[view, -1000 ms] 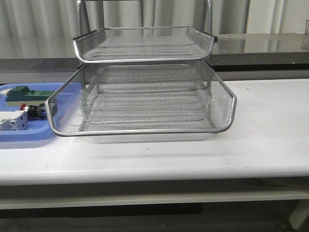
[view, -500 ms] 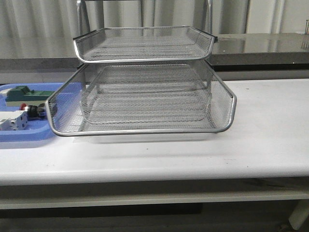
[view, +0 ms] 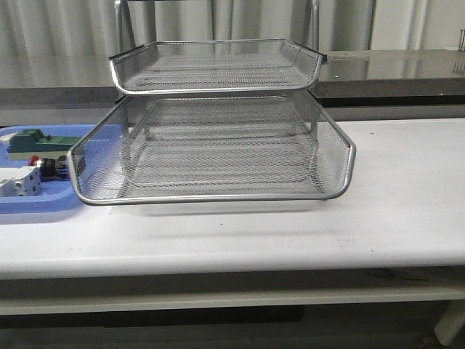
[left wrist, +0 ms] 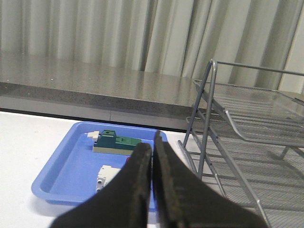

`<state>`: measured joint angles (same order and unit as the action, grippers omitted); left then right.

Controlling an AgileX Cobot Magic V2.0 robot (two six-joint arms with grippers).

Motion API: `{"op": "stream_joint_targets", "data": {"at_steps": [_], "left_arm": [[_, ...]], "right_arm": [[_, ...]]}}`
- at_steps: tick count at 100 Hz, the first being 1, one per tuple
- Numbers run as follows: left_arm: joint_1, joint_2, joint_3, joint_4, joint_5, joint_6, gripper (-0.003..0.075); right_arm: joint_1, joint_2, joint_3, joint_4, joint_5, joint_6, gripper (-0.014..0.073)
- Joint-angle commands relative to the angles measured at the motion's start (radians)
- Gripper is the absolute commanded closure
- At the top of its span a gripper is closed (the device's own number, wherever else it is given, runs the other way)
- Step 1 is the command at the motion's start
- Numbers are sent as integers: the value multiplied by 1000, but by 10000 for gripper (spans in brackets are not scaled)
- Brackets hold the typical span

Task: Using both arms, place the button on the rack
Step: 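Withdraw the right gripper away from the extended tier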

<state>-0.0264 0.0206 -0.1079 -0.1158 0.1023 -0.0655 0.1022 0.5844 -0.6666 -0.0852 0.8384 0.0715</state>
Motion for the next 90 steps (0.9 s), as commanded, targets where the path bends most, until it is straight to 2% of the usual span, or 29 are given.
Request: {"op": "stream_joint_targets", "data": {"at_steps": [1, 39, 59, 72, 90], "left_arm": [[2, 76, -119, -20, 21, -8, 716], [2, 575, -575, 14, 459, 7, 716], [2, 862, -782, 36, 655, 107, 716], [2, 1016, -866, 56, 683, 125, 716], [2, 1163, -932, 56, 642, 165, 715]], "right_arm": [[-4, 1, -31, -18, -69, 1, 662], [-4, 1, -31, -18, -69, 1, 662], [-4, 1, -31, -18, -69, 1, 662], [-4, 1, -31, -18, -69, 1, 662], [-4, 1, -31, -18, -69, 1, 662]]}}
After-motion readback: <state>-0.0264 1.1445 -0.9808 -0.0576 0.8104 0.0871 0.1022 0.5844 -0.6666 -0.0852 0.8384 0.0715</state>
